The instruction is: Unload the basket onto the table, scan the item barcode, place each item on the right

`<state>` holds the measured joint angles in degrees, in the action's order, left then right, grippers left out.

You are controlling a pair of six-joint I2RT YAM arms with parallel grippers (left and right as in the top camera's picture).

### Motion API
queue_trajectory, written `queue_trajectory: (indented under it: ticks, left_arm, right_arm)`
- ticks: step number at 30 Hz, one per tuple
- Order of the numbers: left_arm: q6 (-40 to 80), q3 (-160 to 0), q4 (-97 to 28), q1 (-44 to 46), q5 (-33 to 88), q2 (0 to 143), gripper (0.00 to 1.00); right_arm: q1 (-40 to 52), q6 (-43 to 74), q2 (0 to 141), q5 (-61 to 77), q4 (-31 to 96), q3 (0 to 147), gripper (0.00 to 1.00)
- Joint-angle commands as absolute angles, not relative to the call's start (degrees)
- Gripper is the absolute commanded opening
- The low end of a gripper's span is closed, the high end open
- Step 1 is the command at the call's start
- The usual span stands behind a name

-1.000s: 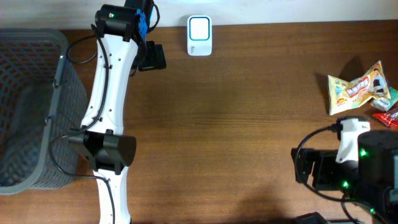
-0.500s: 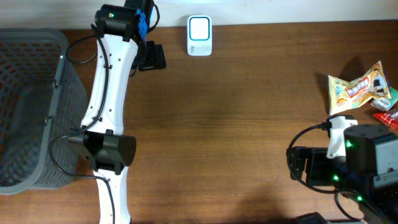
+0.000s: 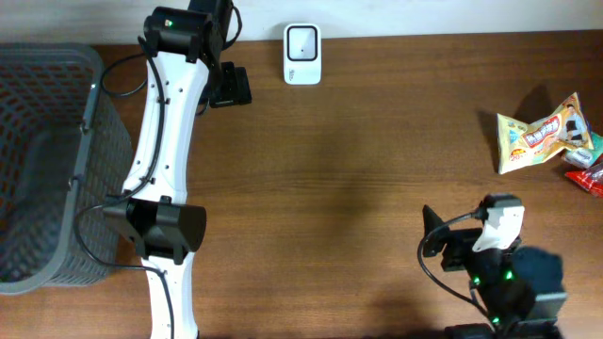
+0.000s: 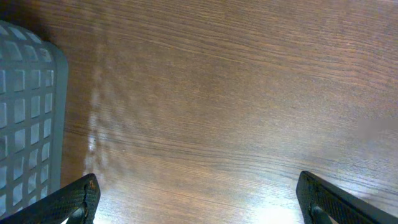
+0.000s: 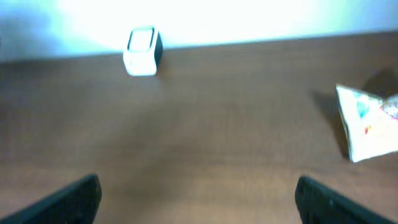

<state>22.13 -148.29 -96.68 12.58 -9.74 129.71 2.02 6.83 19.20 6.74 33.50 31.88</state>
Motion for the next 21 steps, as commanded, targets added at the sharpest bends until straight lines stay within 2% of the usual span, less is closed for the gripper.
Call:
queue_trajectory:
  ticks: [1, 7, 21]
  left_arm:
    - [22.5, -148.4, -96.7, 12.7, -10.3, 129.5, 0.99]
    - [22.5, -148.4, -96.7, 12.7, -10.3, 129.5, 0.99]
    - [22.5, -148.4, -96.7, 12.7, -10.3, 129.5, 0.99]
  right_arm:
    - [0.4, 5.9, 12.3, 10.5, 25.1, 22.5, 0.99]
    - [0.3, 3.2, 3.4, 8.5, 12.7, 12.3, 0.99]
    - [-0.6, 3.2, 0.2, 1.7, -5.3, 1.8, 0.98]
